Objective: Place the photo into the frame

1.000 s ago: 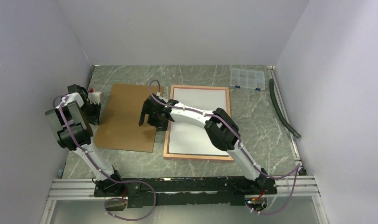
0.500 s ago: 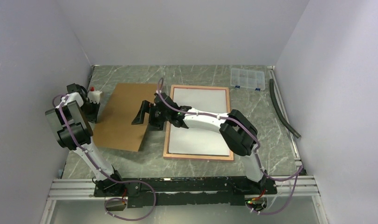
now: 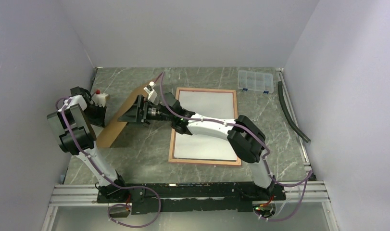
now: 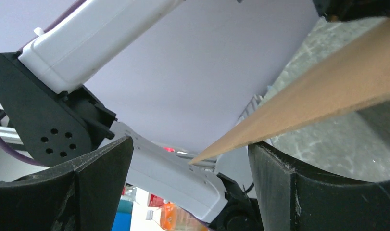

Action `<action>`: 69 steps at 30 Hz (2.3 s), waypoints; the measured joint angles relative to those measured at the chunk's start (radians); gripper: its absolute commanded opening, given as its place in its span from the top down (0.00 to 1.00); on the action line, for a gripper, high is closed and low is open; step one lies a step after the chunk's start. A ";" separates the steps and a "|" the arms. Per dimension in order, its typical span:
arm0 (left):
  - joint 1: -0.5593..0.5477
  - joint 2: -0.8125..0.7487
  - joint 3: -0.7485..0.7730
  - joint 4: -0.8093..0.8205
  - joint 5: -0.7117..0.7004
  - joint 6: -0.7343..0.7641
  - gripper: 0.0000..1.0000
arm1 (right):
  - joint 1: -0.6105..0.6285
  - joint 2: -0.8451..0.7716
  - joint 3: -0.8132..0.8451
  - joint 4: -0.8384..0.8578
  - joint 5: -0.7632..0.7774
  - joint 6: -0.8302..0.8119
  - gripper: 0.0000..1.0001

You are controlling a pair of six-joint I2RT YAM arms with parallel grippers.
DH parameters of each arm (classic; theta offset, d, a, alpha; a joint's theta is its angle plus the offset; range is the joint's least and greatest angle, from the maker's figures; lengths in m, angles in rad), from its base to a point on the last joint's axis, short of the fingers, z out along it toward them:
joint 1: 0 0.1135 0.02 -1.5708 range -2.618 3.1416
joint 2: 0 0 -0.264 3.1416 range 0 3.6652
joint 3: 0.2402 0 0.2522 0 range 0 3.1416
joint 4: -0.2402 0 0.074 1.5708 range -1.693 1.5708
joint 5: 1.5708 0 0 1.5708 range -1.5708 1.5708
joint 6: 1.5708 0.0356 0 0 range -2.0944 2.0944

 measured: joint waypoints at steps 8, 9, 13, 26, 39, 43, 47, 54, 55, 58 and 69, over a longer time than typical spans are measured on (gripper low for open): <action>-0.028 -0.019 -0.024 -0.118 0.111 -0.008 0.75 | 0.000 0.079 0.058 0.058 -0.051 0.018 0.09; -0.028 -0.020 -0.026 -0.127 0.119 -0.009 0.75 | -0.001 0.079 0.058 0.054 -0.051 0.018 0.09; -0.028 -0.028 -0.039 -0.136 0.135 -0.011 0.74 | -0.004 0.072 0.052 0.039 -0.035 0.008 0.16; -0.031 -0.031 -0.043 -0.177 0.157 -0.027 0.54 | -0.005 -0.120 -0.054 -0.348 0.163 -0.090 0.54; -0.032 -0.053 0.008 -0.276 0.196 -0.025 0.22 | -0.009 -0.123 -0.054 -0.561 0.241 -0.078 0.89; -0.034 -0.109 0.074 -0.334 0.261 -0.014 0.20 | -0.013 -0.123 -0.054 -0.612 0.262 -0.048 0.97; -0.051 -0.222 0.153 -0.395 0.362 0.033 0.19 | -0.021 -0.123 -0.052 -0.626 0.267 -0.025 0.98; -0.114 -0.614 0.087 -0.484 0.586 0.277 0.06 | -0.072 -0.124 -0.011 -0.674 0.262 0.035 0.98; -0.114 -0.675 0.063 -0.500 0.615 0.320 0.05 | -0.090 -0.124 -0.011 -0.673 0.261 0.059 0.99; -0.114 -0.836 -0.004 -0.552 0.696 0.452 0.05 | -0.137 -0.124 -0.010 -0.679 0.259 0.122 0.99; -0.140 -1.025 -0.192 -0.573 0.752 0.684 0.07 | -0.193 -0.124 0.105 -0.690 0.250 0.311 0.99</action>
